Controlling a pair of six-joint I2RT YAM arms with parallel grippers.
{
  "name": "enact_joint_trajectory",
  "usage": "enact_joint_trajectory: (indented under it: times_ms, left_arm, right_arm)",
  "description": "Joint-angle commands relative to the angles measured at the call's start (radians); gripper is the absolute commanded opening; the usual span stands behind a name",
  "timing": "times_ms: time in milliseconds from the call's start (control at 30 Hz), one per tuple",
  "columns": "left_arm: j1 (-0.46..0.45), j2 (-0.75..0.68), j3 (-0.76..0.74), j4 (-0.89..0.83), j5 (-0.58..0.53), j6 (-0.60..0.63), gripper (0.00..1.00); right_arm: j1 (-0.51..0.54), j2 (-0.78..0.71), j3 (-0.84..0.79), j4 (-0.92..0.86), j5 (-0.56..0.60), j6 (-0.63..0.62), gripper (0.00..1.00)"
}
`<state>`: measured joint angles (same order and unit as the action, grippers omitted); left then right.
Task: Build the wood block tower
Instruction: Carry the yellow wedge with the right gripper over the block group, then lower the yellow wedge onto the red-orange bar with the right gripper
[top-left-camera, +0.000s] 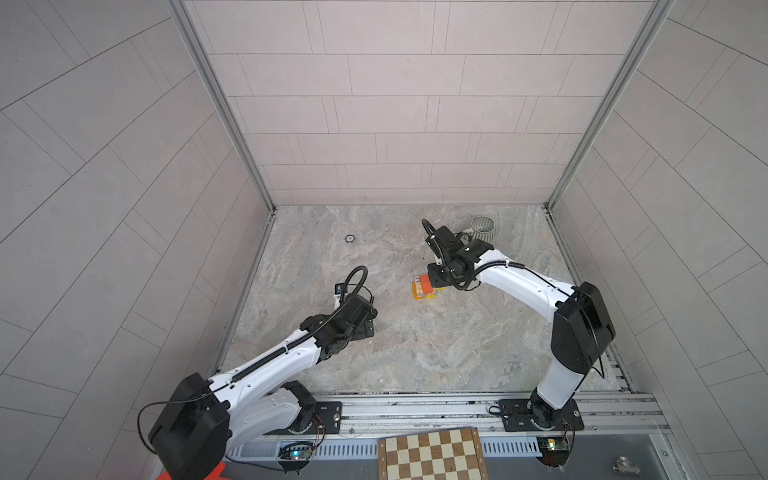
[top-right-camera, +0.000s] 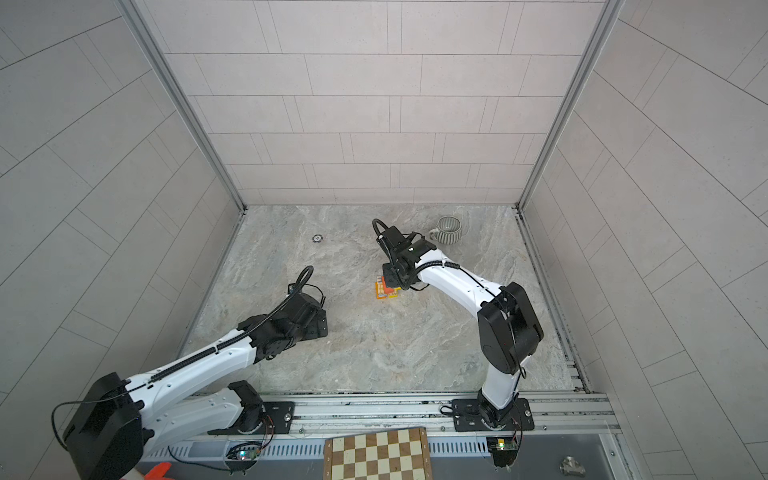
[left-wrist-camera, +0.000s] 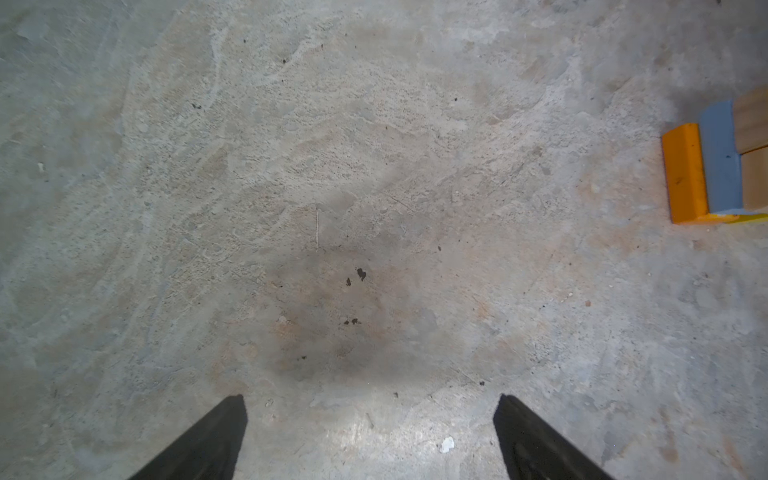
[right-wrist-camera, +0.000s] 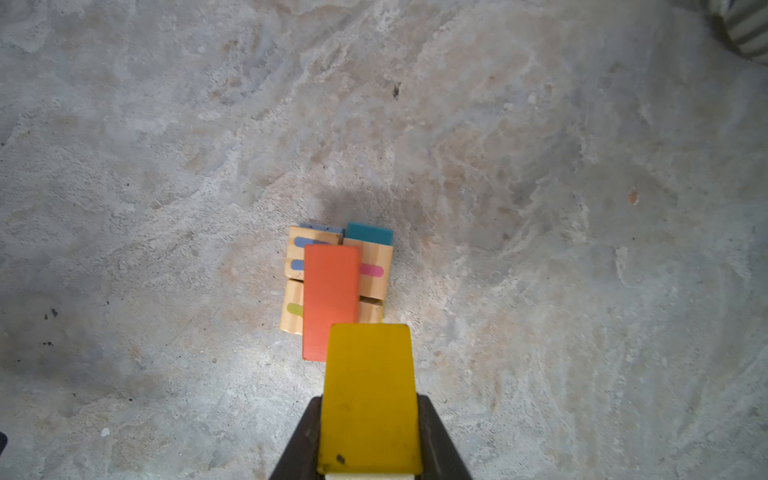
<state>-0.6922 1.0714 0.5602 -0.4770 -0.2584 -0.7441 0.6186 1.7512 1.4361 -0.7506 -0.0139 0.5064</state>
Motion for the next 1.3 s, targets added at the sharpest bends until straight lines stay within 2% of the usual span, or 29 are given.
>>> enact_joint_trajectory:
  times_ms: [0, 700, 1267]
  left_arm:
    - [-0.002, 0.001, -0.008, 0.038, 0.014, -0.002, 1.0]
    - [0.0, -0.01, -0.025, 0.093, 0.002, 0.006, 1.0]
    - [-0.002, 0.028, -0.023, 0.115, 0.018, 0.003, 1.0]
  right_arm:
    - [0.016, 0.034, 0.036, -0.001, 0.007, 0.018, 0.22]
    - [0.043, 0.178, 0.165, -0.057, 0.031, -0.031, 0.23]
    - [0.028, 0.208, 0.17, -0.068, 0.034, -0.039, 0.25]
